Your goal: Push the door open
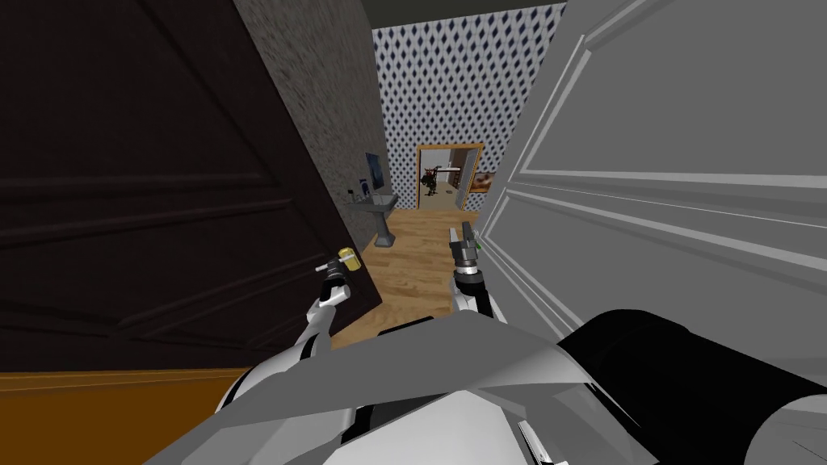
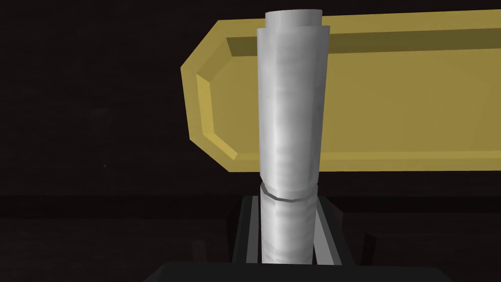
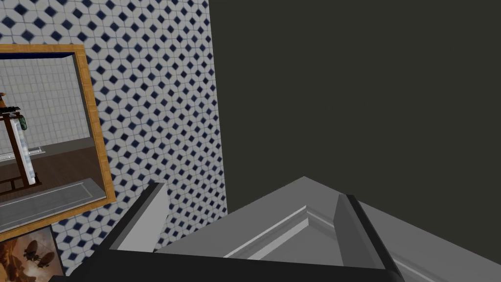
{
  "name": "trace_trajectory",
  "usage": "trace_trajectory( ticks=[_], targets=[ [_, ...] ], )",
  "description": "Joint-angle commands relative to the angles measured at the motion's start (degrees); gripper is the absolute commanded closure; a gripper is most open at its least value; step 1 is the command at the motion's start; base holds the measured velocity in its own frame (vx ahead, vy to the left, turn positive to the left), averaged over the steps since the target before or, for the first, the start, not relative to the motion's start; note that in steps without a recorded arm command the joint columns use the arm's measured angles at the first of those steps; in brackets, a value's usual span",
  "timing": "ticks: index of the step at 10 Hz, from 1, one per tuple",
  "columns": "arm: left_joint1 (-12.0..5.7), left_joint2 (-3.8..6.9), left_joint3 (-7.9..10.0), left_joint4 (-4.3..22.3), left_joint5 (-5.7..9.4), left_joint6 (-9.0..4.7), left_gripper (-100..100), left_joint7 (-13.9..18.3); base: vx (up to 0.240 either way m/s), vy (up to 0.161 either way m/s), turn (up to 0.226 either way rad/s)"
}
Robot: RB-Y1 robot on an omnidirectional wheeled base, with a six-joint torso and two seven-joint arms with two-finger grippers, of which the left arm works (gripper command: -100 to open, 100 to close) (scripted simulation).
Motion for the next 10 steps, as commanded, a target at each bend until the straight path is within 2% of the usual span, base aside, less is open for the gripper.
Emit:
trace_trajectory(
  ticks=[1, 4, 5, 8, 9, 10],
  targets=[
    [0.01, 1.02, 1.35, 0.05, 0.40, -0.04, 100, -0.33, 0.216, -0.080, 0.076],
    [0.42, 1.89, 3.38, 0.15, 1.03, -0.12, 100, -0.96, 0.194, -0.052, 0.060],
    [0.42, 1.89, 3.38, 0.15, 1.03, -0.12, 100, -0.96, 0.117, -0.037, 0.057],
    [0.90, 2.92, 5.81, 0.26, 1.78, -0.22, 100, -1.72, 0.189, -0.059, 0.073],
    [0.90, 2.92, 5.81, 0.26, 1.78, -0.22, 100, -1.72, 0.137, -0.060, 0.026],
    [1.17, 3.49, 7.17, 0.33, 2.20, -0.28, 100, -2.14, 0.189, -0.060, 0.053]
  ],
)
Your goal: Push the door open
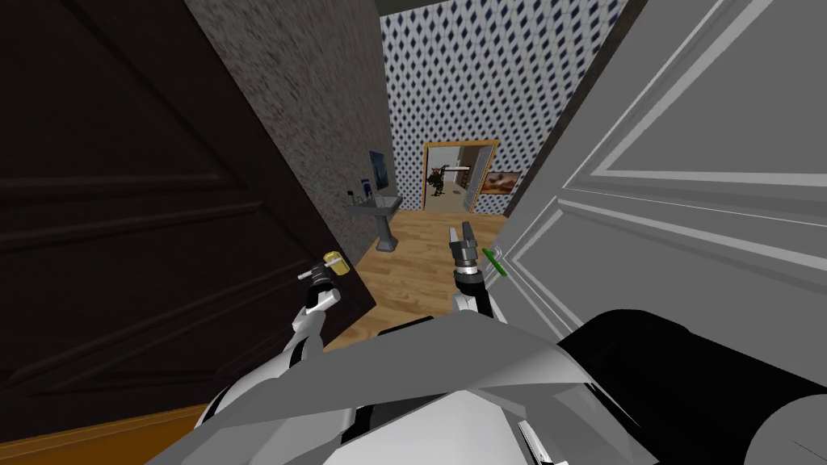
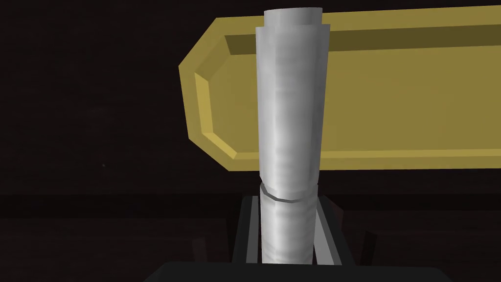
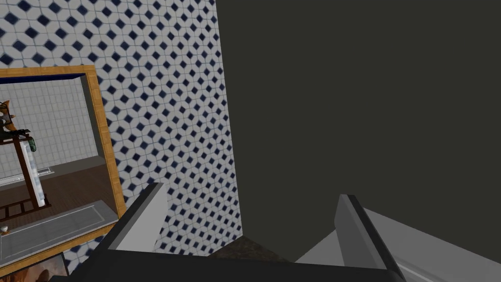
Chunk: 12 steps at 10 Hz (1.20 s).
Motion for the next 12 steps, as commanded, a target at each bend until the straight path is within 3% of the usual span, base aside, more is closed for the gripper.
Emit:
trace_trajectory(
  ticks=[1, 5, 6, 12],
  targets=[
    [-0.12, 1.32, 1.65, 0.77, 0.49, -0.45, 100, -0.41, 0.258, -0.083, 0.093],
    [0.07, 1.72, 2.59, 0.82, 0.78, -0.49, 100, -0.70, 0.112, -0.026, 0.035],
    [0.30, 2.20, 3.73, 0.87, 1.13, -0.54, 100, -1.05, 0.116, -0.057, 0.038],
    [0.81, 3.29, 6.29, 0.99, 1.92, -0.64, 100, -1.85, 0.192, -0.053, 0.066]
  ],
)
